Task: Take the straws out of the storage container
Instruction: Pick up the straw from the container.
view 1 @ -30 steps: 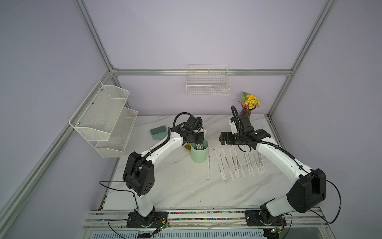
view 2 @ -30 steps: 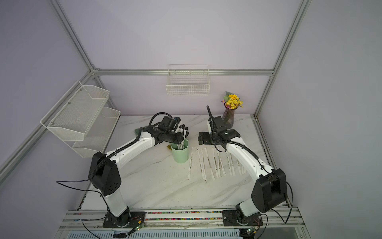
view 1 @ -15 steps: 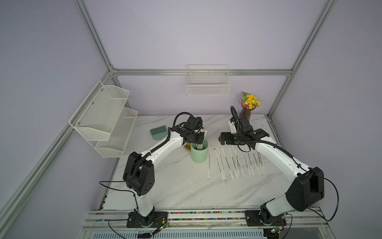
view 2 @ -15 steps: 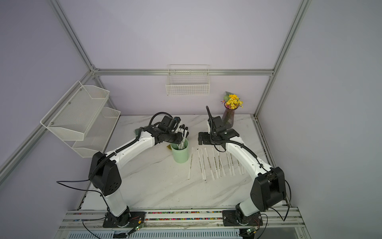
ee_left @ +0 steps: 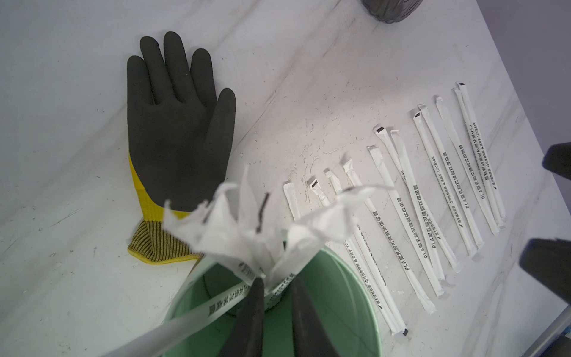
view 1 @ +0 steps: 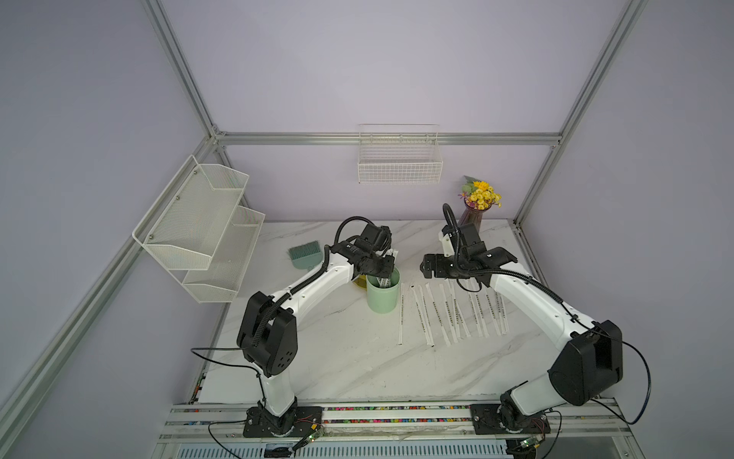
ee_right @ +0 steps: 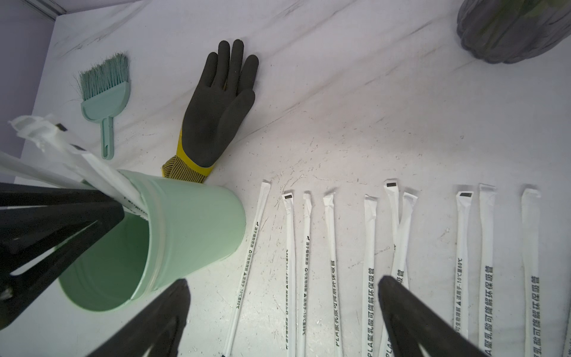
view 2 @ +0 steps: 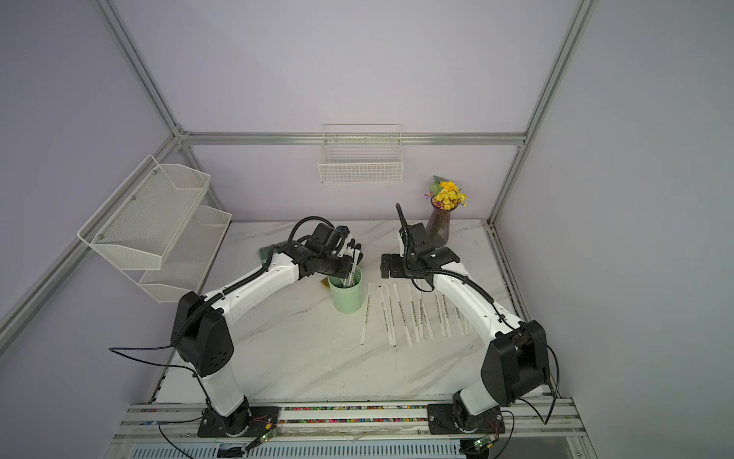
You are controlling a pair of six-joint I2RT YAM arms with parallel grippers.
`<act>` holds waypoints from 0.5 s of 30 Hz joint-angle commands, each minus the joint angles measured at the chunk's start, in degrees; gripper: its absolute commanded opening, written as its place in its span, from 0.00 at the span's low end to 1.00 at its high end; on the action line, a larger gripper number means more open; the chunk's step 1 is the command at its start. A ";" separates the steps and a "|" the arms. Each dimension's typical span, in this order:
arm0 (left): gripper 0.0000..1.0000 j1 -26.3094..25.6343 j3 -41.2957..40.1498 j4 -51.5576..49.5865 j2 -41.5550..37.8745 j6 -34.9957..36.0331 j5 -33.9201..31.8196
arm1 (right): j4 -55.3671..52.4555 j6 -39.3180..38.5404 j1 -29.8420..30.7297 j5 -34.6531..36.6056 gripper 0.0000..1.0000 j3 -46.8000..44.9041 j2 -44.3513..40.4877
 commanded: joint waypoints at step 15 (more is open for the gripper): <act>0.23 -0.32 3.56 -1.05 1.63 0.98 -0.80 | -0.50 -0.22 0.28 1.05 0.97 2.22 -0.47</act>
